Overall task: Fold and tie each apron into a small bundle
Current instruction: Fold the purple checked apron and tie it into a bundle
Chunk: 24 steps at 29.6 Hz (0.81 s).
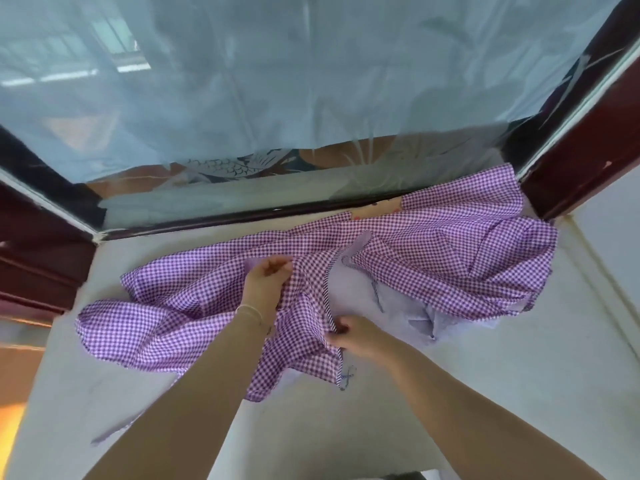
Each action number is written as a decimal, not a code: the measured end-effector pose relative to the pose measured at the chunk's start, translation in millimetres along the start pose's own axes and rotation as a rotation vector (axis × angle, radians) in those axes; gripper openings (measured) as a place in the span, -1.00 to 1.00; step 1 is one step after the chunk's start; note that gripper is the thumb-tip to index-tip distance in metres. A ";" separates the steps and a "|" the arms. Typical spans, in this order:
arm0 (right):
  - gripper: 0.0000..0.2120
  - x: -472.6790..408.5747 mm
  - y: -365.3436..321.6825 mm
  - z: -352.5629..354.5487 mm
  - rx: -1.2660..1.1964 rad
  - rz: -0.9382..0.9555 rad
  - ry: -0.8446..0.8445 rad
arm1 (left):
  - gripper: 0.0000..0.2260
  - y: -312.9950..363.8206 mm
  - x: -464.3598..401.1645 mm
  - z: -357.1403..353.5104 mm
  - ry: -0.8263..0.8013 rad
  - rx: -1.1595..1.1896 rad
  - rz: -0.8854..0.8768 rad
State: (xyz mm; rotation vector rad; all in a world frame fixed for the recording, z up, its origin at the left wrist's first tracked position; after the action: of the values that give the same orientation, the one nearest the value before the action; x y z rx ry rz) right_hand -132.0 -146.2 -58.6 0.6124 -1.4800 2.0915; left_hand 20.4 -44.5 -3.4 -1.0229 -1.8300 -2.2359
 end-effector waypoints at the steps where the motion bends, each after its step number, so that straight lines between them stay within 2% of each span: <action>1: -0.75 0.8 -5.7 5.5 0.082 0.035 0.049 | -0.84 7.1 2.0 4.0 0.087 -0.105 -0.077; 2: -0.71 2.3 -15.0 13.9 0.146 0.086 0.087 | -0.74 19.8 7.0 1.9 0.130 -0.374 -0.221; 3: -0.70 3.6 -23.5 15.9 0.140 0.131 0.125 | -0.60 26.6 14.1 -10.3 0.044 -0.742 -0.409; 5: -0.72 11.4 -40.2 32.4 0.213 0.253 0.134 | -0.46 23.5 50.0 -55.8 -0.302 -1.306 -0.633; 6: -0.74 11.7 -45.2 36.0 0.300 0.301 0.146 | -0.48 17.1 58.9 -67.9 -0.417 -1.454 -0.658; 7: -0.76 13.7 -49.4 36.6 0.383 0.353 0.166 | -0.53 14.7 61.0 -72.1 -0.413 -1.538 -0.675; 9: -0.76 18.9 -50.2 39.1 0.416 0.424 0.148 | -0.61 14.3 56.4 -72.3 -0.302 -1.617 -0.715; 11: -0.80 19.2 -46.3 40.8 0.223 0.408 0.048 | -0.67 12.6 53.1 -70.6 -0.242 -1.664 -0.728; 14: -0.85 14.3 -51.0 36.9 -0.097 0.297 -0.184 | -0.71 8.1 52.4 -70.1 -0.127 -1.724 -0.622; 16: -0.84 -1.4 -49.3 34.2 -0.308 0.165 -0.213 | -0.74 7.9 54.3 -64.9 -0.020 -1.694 -0.511; 19: -0.86 -27.2 -29.7 40.4 -0.508 -0.009 -0.010 | -0.81 11.3 51.1 -52.2 0.060 -1.646 -0.440; 22: -0.93 -46.6 1.8 63.0 -0.587 -0.191 0.331 | -0.76 7.3 47.4 -28.0 0.060 -1.513 -0.327; 24: -0.89 -64.8 15.6 63.2 -0.754 -0.285 0.309 | -0.67 1.1 40.8 -19.8 -0.031 -1.432 -0.293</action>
State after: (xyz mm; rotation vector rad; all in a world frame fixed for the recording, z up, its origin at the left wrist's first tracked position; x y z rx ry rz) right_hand -87.2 -219.7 -90.5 0.1761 -1.7090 1.2066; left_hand -19.4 -48.6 18.0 -0.7991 -0.0487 -3.6551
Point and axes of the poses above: each hand's wrist, its own x-axis away from the middle knuckle, its own z-axis out of the back of the hand, y = z × x, the point moved 5 cm from there along -x, towards the middle knuckle, and after that the axes turned 3 degrees about z, right-handed, at the moved point
